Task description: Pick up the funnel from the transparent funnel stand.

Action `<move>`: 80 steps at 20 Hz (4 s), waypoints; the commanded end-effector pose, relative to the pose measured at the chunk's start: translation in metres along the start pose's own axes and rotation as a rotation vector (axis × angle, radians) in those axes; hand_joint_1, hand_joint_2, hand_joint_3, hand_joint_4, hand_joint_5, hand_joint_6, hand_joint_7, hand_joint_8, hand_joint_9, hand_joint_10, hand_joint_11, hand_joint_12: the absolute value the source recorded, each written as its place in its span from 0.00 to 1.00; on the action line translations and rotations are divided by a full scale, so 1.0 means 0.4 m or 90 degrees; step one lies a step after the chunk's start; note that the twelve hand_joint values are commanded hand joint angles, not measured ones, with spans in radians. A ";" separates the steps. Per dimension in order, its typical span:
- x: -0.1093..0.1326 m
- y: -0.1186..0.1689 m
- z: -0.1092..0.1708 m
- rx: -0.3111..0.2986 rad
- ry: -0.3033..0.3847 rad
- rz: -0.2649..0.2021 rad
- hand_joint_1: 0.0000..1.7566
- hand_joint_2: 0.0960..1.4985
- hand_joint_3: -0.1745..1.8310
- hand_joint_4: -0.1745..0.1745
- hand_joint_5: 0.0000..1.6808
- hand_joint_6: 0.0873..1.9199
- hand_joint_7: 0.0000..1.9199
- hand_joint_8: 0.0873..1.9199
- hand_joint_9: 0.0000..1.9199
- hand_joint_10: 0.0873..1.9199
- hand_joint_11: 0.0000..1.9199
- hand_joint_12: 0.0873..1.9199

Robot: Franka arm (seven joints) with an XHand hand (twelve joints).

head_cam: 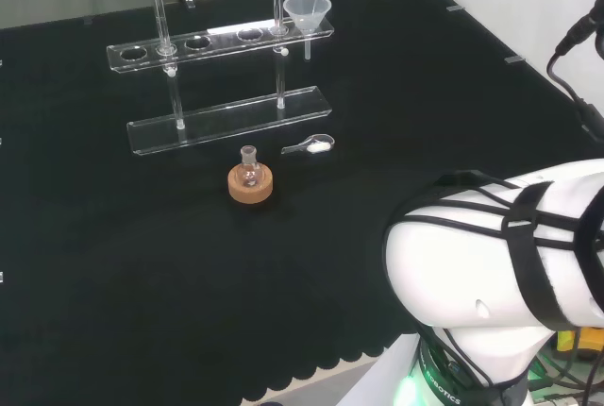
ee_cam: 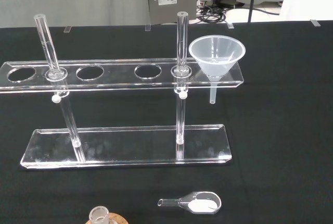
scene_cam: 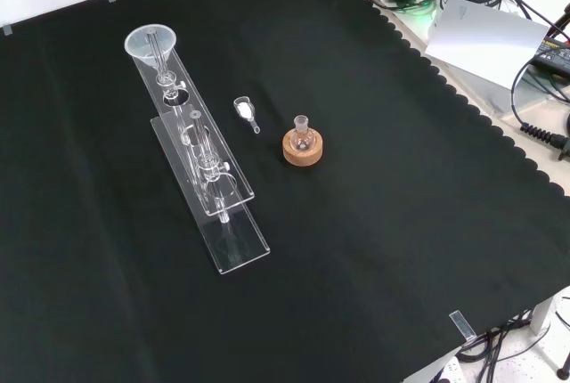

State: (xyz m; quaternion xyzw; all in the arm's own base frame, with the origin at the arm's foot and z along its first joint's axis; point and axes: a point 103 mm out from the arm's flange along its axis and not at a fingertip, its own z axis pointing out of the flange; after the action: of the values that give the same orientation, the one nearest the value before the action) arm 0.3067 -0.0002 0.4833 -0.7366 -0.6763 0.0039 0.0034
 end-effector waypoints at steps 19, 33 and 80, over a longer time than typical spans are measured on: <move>-0.035 0.042 0.040 0.025 -0.009 0.025 0.00 0.75 0.30 0.52 0.10 0.00 0.01 0.20 0.08 0.28 0.01 0.70; -0.150 0.292 0.135 0.042 0.015 0.021 0.10 0.71 0.23 0.42 0.19 0.00 0.13 0.29 0.22 0.30 0.10 0.70; -0.199 0.614 0.375 0.143 -0.024 -0.049 0.53 0.38 0.58 0.38 0.21 0.00 0.15 0.33 0.29 0.28 0.19 0.68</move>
State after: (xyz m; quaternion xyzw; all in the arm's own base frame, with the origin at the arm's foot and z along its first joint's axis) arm 0.5462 -0.1001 0.3273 -0.7061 -0.6983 0.0939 0.0708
